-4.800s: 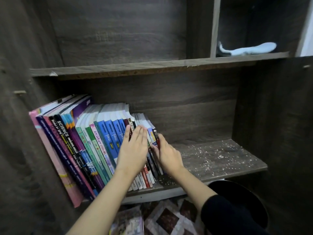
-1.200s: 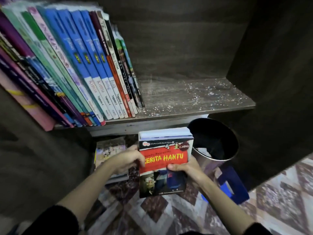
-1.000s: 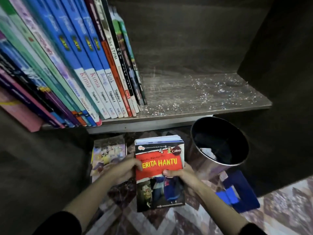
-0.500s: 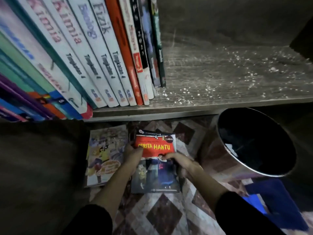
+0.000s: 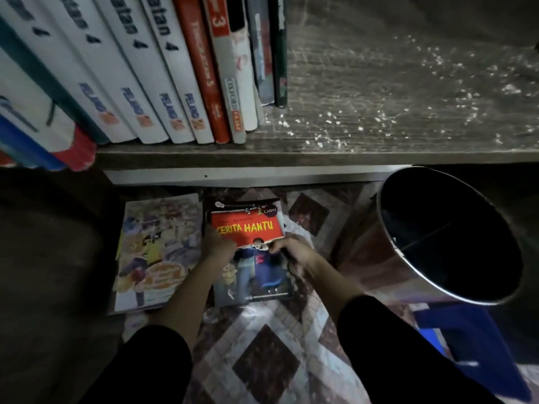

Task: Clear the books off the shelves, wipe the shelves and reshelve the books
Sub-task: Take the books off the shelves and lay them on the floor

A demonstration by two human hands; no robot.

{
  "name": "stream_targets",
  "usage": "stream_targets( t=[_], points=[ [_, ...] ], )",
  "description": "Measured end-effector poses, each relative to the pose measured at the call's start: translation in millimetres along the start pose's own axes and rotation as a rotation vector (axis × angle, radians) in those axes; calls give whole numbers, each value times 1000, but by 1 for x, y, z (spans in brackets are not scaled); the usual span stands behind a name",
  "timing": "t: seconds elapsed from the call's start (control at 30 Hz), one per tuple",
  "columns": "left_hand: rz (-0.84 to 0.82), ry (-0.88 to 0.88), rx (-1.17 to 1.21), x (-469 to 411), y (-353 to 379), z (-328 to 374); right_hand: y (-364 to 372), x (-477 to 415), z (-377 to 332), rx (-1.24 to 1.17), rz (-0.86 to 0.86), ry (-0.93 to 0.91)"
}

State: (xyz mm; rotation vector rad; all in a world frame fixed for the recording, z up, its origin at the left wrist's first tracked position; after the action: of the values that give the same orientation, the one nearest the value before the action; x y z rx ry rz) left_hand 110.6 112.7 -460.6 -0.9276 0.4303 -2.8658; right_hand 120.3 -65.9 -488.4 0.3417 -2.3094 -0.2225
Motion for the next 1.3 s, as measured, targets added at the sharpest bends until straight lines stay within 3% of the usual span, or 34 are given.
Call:
stream_targets(
  t=[0.13, 0.33, 0.53, 0.77, 1.13, 1.3],
  points=[
    [-17, 36, -182, 3, 7, 3, 2, -10, 1, 88, 43, 34],
    [-256, -42, -358, 10, 29, -9, 7, -15, 0, 275, 120, 50],
    [-291, 10, -402, 15, 22, -11, 2, -16, -6, 838, 338, 56],
    [-398, 87, -505, 38, 14, 9, 26, 27, -28, 982, 313, -126],
    [-244, 220, -556, 128, -51, 102, 87, 165, -95, 930, 373, -604],
    [-325, 316, -532, 188, -64, 138, 108, 226, -115, 972, 376, -813]
  ],
)
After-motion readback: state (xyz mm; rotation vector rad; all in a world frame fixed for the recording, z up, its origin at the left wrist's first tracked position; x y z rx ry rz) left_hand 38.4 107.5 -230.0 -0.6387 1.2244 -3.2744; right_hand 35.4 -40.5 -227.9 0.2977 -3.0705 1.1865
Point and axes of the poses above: each hand's wrist, its own x-axis away from the middle knuckle, its own y-axis out of the palm, z = x × y, the point moved 6 cm from there along -x, towards the middle knuckle, and after that the axes turned 12 degrees about -z, right-handed, at the moved point
